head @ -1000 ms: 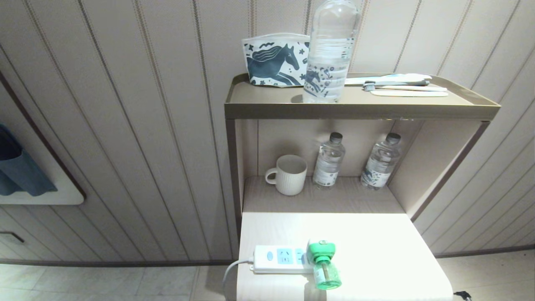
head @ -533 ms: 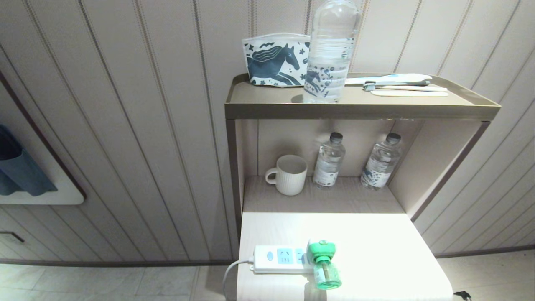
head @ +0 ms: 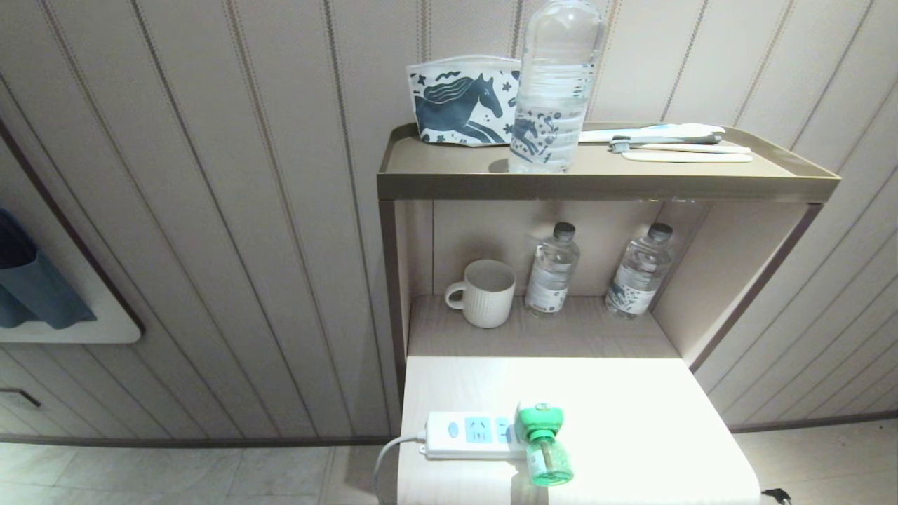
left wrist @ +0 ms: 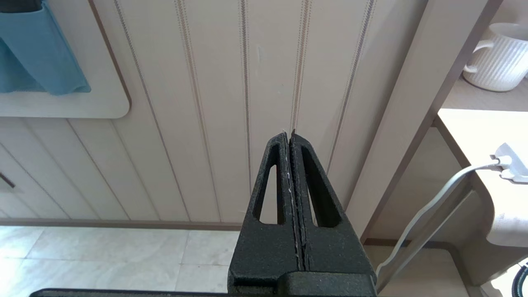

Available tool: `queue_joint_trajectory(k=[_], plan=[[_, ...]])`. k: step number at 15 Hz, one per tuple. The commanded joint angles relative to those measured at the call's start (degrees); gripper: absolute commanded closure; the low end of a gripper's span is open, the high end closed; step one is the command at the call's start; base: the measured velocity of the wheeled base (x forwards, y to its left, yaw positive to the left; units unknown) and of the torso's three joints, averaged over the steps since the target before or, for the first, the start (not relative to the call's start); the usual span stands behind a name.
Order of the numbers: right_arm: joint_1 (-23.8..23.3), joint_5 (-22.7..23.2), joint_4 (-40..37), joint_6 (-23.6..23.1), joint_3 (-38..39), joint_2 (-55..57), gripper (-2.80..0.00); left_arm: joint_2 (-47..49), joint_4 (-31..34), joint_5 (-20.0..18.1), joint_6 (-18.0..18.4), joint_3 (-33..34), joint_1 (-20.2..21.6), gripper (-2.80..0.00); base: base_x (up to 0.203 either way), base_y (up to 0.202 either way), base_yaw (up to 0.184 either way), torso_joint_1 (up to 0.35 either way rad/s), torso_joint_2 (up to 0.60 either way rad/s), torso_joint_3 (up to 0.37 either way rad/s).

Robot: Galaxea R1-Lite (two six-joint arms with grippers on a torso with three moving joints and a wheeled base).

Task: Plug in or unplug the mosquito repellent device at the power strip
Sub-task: Hold the socket with your left hand and unplug it with your right hand

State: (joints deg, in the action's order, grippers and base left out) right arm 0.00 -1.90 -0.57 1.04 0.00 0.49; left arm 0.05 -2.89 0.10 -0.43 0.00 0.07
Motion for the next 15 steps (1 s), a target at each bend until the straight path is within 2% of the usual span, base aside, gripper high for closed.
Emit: queue_joint_trajectory(k=[1, 12, 15], plan=[[0.00, 0.14, 0.05, -0.04, 0.00, 0.13, 0.00, -0.05, -0.07, -0.01, -0.01, 0.00, 0.01, 0.00, 0.000, 0.000, 0.000, 0.000, 0.00, 0.000], [0.11, 0.41, -1.46, -0.47, -0.89, -0.18, 0.00, -0.05, -0.04, -0.01, -0.01, 0.00, -0.04, 0.00, 0.000, 0.000, 0.000, 0.000, 0.00, 0.000], [0.19, 1.34, -9.72, -0.46, -10.04, 1.01, 0.00, -0.05, -0.05, -0.01, -0.01, 0.00, -0.05, 0.00, 0.000, 0.000, 0.000, 0.000, 0.00, 0.000]])
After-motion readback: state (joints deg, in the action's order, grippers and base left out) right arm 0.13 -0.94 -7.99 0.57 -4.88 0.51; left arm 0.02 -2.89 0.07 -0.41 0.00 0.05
